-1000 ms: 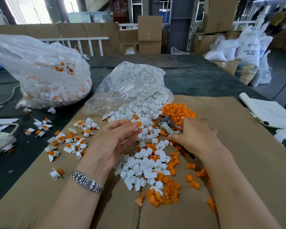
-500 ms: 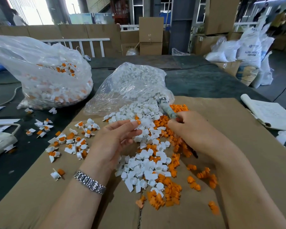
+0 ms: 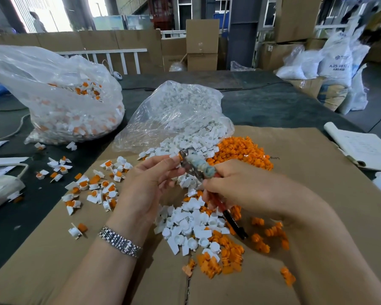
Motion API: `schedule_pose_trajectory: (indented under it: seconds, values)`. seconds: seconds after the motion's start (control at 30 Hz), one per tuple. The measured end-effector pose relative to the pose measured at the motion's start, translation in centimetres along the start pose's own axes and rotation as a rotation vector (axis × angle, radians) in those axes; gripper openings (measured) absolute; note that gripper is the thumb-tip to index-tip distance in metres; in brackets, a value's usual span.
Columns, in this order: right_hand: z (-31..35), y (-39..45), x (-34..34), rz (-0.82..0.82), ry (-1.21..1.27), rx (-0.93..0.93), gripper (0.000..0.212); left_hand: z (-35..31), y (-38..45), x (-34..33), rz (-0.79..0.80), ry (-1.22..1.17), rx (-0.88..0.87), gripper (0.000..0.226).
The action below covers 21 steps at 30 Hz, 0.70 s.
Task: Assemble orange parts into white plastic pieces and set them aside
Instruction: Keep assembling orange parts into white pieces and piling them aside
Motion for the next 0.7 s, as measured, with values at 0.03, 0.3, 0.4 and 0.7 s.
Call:
schedule_pose_trajectory:
  seconds: [0.03,0.3,0.4,0.7]
  values:
    - [0.1,0.0,0.0,-0.010,-0.011,0.009,0.031,0.0,0.0,0.0,-0.001,0.005,-0.004,0.036]
    - [1.0,-0.3,-0.9,-0.113,-0.211,0.048,0.039,0.3,-0.1,0.3,-0.021,0.020,-0.005,0.032]
    - [0.9,0.2,-1.1,-0.152,-0.225,0.029,0.037,0.3,-0.1,0.4,-0.031,-0.005,0.006,0.042]
    - [0.2,0.3,-0.9,-0.064,0.029,0.031,0.042,0.2,-0.2,0.4,-0.040,0.009,0.006,0.022]
Point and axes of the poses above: each hand's wrist, its own y-axis towards the middle knuckle, its own x-axis out of the back of the hand, z = x × y, the point moved 8 cm from there along y, towards the middle knuckle, and after that the axes turned 1 degree about -y, right-handed, at the moved point
